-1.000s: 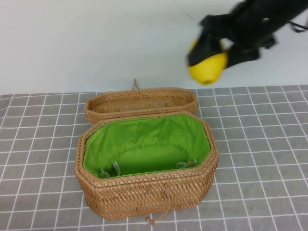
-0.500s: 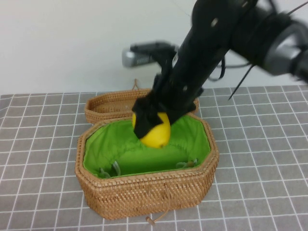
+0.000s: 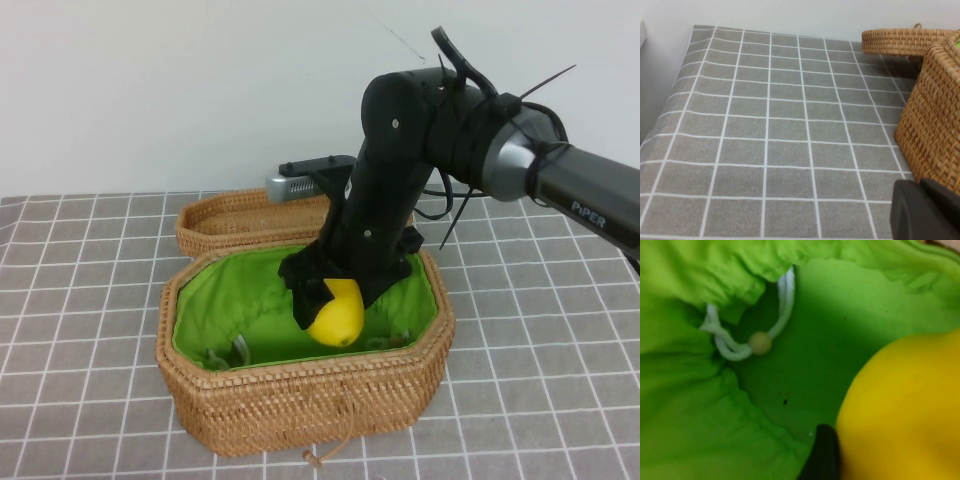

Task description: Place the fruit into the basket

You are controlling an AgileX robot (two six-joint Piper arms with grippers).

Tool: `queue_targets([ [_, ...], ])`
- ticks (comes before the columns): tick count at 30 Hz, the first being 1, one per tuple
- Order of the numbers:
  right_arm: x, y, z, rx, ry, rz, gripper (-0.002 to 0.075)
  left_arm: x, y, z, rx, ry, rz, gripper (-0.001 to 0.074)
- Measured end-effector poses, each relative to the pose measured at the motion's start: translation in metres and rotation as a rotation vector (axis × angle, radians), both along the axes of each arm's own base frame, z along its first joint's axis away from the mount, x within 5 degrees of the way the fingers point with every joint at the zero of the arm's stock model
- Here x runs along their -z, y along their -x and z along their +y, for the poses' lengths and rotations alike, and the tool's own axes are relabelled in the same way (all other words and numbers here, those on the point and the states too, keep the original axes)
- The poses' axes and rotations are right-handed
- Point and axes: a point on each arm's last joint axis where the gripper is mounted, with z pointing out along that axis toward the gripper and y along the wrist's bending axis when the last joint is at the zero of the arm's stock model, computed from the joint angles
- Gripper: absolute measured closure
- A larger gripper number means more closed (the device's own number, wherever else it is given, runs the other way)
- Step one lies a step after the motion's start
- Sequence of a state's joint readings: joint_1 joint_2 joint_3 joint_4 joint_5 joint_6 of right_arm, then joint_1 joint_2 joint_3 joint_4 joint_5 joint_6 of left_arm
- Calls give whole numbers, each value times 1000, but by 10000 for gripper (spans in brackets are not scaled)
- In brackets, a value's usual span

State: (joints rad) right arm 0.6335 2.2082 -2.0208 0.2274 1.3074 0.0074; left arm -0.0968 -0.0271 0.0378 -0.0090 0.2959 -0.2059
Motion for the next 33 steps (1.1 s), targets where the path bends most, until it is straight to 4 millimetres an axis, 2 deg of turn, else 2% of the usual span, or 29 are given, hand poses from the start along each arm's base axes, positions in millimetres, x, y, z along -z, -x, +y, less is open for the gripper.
queue_targets([
  [8, 0, 1, 1, 4, -14, 11, 47, 0, 0, 0, 0, 0, 0, 734],
  [12, -2, 1, 2, 6, -25, 13, 90, 0, 0, 0, 0, 0, 0, 734],
  [15, -7, 4, 4, 30, -59, 35, 209, 0, 0, 0, 0, 0, 0, 734],
  [17, -13, 5, 3, 30, -71, 26, 341, 0, 0, 0, 0, 0, 0, 734],
  [20, -27, 7, -2, 15, -62, -23, 617, 0, 0, 0, 0, 0, 0, 734],
  [21, -33, 7, -5, 13, -47, -53, 706, 0, 0, 0, 0, 0, 0, 734],
  [22, -41, 8, -9, 10, -32, -87, 724, 0, 0, 0, 0, 0, 0, 734],
  [27, -90, 16, -32, -54, 34, -288, 725, 0, 0, 0, 0, 0, 0, 734],
  [33, -154, 40, -61, -107, 60, -496, 725, 0, 0, 0, 0, 0, 0, 734],
])
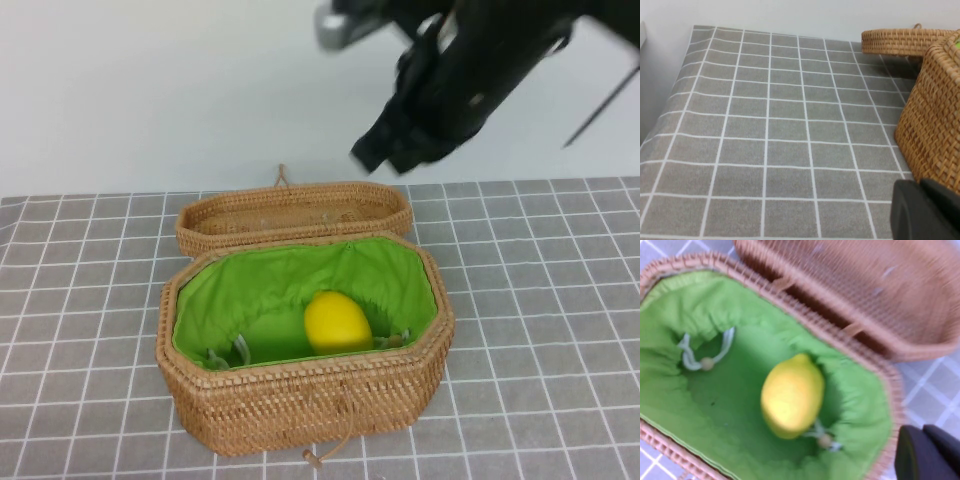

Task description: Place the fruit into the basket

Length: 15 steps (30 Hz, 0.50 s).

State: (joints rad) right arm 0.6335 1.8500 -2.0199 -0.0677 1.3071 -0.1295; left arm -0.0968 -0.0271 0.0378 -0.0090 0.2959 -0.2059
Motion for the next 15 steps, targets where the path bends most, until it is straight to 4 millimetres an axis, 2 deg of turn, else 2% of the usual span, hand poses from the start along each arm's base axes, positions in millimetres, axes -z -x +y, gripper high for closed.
queue_targets([
  [3, -24, 17, -16, -1, 0, -64, 725, 0, 0, 0, 0, 0, 0, 734],
  [7, -36, 40, -38, -2, 3, -137, 725, 0, 0, 0, 0, 0, 0, 734],
  [10, -33, 60, -52, -11, -48, -215, 725, 0, 0, 0, 0, 0, 0, 734],
  [15, -12, 92, -74, -27, -140, -344, 725, 0, 0, 0, 0, 0, 0, 734],
])
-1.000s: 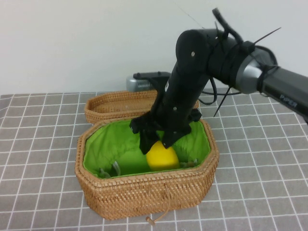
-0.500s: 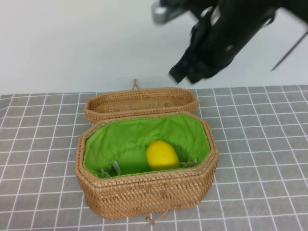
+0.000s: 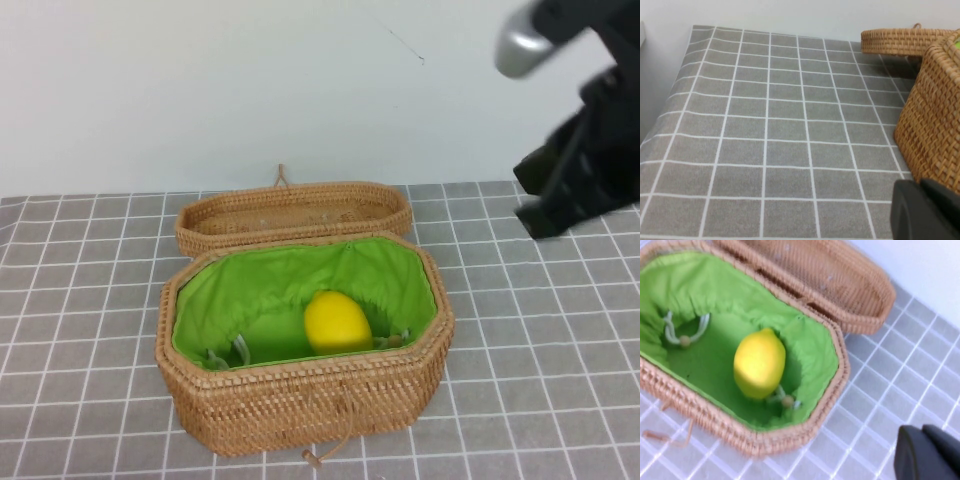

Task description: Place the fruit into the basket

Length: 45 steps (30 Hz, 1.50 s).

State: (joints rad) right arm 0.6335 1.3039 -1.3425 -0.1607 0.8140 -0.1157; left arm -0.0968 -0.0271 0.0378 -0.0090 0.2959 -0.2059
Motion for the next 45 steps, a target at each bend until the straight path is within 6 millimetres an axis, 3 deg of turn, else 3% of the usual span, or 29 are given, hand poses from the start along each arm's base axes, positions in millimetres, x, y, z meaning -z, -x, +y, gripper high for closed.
queue_targets([
  [6, 13, 20, -11, 9, -40, 48, 725, 0, 0, 0, 0, 0, 0, 734],
  [17, 34, 15, -11, 26, 74, 160, 725, 0, 0, 0, 0, 0, 0, 734],
  [21, 15, 29, -26, 7, 74, 34, 725, 0, 0, 0, 0, 0, 0, 734],
  [26, -2, 46, -61, 100, -215, -190, 725, 0, 0, 0, 0, 0, 0, 734],
  [31, 23, 65, -105, 310, -482, -302, 725, 0, 0, 0, 0, 0, 0, 734],
  [35, 58, 95, -134, 455, -510, -368, 725, 0, 0, 0, 0, 0, 0, 734],
  [45, 155, 170, -156, 591, -430, -522, 726, 0, 0, 0, 0, 0, 0, 734],
])
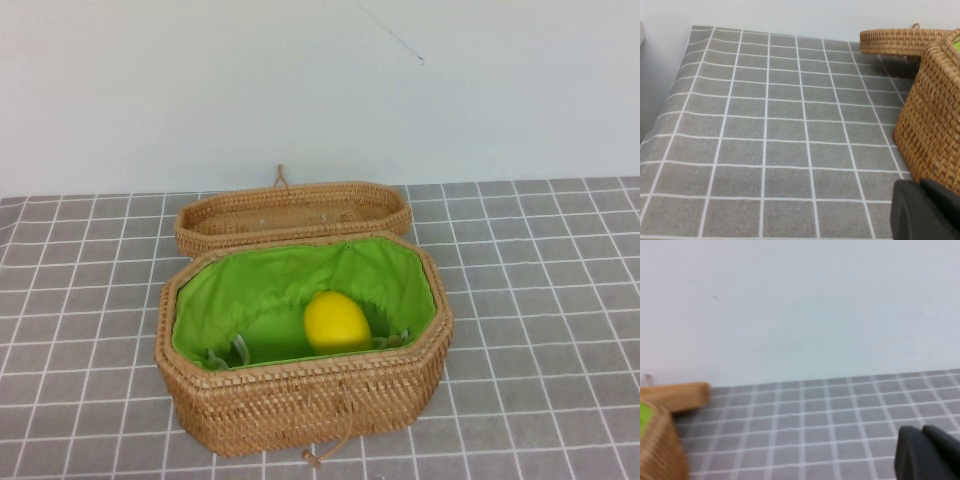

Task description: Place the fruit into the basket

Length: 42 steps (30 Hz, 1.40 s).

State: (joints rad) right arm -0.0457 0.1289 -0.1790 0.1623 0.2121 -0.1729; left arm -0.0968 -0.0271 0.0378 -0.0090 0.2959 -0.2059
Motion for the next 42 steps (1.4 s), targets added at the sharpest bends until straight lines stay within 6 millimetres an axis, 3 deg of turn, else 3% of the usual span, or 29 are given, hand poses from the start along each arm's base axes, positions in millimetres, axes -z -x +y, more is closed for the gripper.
queue_targets([
  [3, 25, 11, -1, 36, 67, -50, 726, 0, 0, 0, 0, 0, 0, 734],
  [7, 55, 6, -3, 52, 95, 9, 726, 0, 0, 0, 0, 0, 0, 735],
  [11, 68, 7, -2, 31, 98, 119, 726, 0, 0, 0, 0, 0, 0, 734],
  [42, 71, 7, -2, 24, 132, 153, 726, 0, 0, 0, 0, -2, 0, 734],
])
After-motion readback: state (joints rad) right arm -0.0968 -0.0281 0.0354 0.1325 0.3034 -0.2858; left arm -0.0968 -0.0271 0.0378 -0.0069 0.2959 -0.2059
